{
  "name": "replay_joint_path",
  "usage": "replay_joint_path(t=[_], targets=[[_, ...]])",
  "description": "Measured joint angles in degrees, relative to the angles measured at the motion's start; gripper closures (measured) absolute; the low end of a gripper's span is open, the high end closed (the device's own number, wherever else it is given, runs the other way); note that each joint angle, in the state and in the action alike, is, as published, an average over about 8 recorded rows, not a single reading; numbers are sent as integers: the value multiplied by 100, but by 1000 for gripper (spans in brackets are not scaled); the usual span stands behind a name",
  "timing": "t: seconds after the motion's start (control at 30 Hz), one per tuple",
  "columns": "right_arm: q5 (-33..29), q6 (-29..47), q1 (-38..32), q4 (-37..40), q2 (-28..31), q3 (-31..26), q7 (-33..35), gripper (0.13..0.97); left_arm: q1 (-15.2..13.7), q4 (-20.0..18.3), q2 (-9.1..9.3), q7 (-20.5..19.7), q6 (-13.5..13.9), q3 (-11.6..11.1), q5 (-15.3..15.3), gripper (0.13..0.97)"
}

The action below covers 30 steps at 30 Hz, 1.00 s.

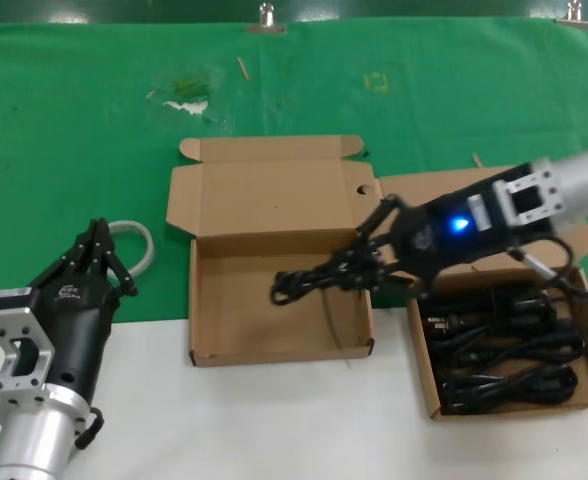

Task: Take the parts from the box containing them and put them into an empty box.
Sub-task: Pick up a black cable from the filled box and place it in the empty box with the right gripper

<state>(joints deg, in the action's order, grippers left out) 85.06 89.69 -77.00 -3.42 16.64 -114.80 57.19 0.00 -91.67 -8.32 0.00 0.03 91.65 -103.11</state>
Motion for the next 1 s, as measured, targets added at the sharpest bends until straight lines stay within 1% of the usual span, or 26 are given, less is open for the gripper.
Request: replay_joint_path(t=[0.27, 0.37, 0.47, 0.73, 1.0], targets=[[-23, -303, 399, -651, -421, -68, -393, 910, 0, 0, 0, 0, 0, 0, 0, 941], [-87, -500, 501, -741, -571, -139, -571, 910, 0, 0, 0, 0, 0, 0, 0, 941], [-191, -759, 514, -625, -738, -232, -698, 910, 0, 0, 0, 0, 0, 0, 0, 941], [-518, -1476, 344, -25, -1055, -473, -984, 910, 0, 0, 0, 0, 0, 0, 0, 941], [-694, -1926, 237, 179, -1206, -575, -1437, 910, 0, 0, 0, 0, 0, 0, 0, 941]])
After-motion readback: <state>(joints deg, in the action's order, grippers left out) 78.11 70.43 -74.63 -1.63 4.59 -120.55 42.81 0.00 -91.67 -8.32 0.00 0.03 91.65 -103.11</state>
